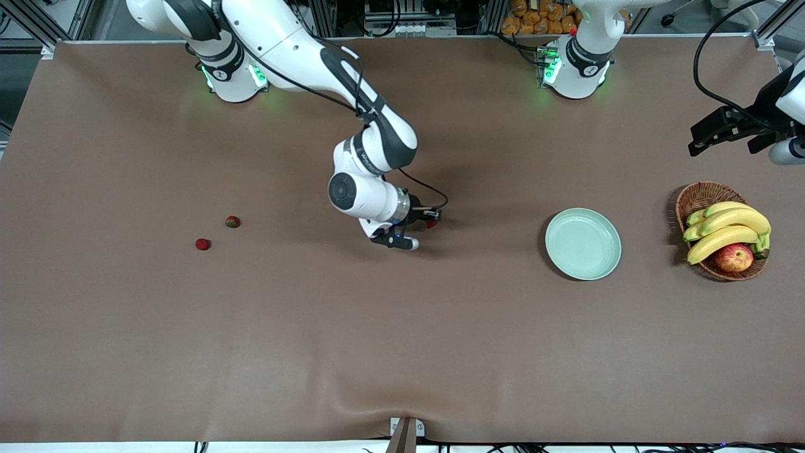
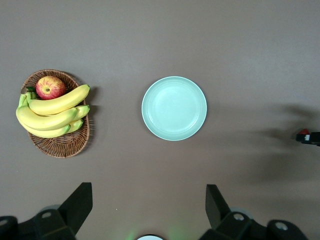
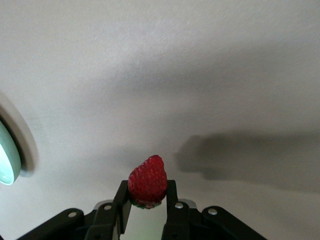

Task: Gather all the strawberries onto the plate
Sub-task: 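Carry the strawberry toward the plate and release it mid-table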

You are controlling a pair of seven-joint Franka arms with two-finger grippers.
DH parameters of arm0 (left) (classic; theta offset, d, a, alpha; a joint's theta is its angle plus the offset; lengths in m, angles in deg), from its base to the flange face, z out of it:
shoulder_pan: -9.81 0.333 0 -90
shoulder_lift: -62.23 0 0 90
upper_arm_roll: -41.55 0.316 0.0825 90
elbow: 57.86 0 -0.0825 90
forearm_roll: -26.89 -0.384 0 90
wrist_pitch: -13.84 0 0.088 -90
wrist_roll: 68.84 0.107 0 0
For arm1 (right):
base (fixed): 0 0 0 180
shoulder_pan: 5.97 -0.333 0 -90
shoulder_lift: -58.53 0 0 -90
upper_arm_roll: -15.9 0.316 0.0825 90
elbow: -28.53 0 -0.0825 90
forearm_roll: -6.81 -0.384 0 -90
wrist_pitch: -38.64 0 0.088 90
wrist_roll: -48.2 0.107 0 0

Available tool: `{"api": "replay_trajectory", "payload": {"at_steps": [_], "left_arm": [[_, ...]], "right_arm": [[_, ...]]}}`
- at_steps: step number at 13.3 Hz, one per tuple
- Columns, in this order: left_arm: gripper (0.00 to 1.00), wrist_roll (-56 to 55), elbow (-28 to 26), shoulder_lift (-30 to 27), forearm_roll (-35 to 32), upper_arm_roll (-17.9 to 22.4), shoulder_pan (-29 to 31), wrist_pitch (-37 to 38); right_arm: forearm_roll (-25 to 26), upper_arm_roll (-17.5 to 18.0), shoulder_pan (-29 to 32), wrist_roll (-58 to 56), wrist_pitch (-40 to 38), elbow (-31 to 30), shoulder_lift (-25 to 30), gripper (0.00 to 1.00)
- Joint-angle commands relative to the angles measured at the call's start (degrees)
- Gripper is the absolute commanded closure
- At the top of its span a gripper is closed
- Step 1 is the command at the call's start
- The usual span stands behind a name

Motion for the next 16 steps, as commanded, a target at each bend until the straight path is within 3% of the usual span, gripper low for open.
{"api": "replay_trajectory", "payload": {"at_steps": [1, 3, 7, 9, 10, 12, 16], "left_arm": [[0.0, 0.55, 0.04, -0.1, 0.9, -0.25, 0.1, 0.06], [0.0, 0.55, -0.14, 0.42, 0.9, -0.51, -0.07, -0.02], [0.0, -0.41, -0.14, 3.31, 2.12, -1.04, -0.86, -0.9], [0.0, -0.77, -0.14, 6.47, 4.41, -1.13, -2.61, -3.35], [0.0, -0.85, -0.05, 8.32, 4.41, -1.3, -4.54, -5.19], [0.0, -6.0, -0.05, 12.88, 4.41, -1.39, -9.01, -9.41], [0.0, -28.56, -0.49, 21.67, 3.45, -1.31, -19.04, -19.25]], "right_arm": [[-1.32, 0.31, -1.75, 2.3, 3.86, 1.9, -2.18, 0.48], [-1.23, 0.31, -0.88, 4.42, 3.78, 1.99, -1.83, 0.29], [-0.35, 0.14, 5.0, 4.16, 0.72, 0.59, 0.98, 0.14], [-0.17, 0.05, 10.0, 4.08, -1.14, -2.12, 3.52, 0.0], [0.61, 0.05, 12.64, 3.99, -1.23, -4.49, 5.27, 0.0], [7.35, 0.05, 17.74, 3.9, -3.06, -9.06, 8.88, 0.0], [30.27, 0.05, 26.97, 3.72, -19.04, -10.14, 12.93, 0.0]]}}
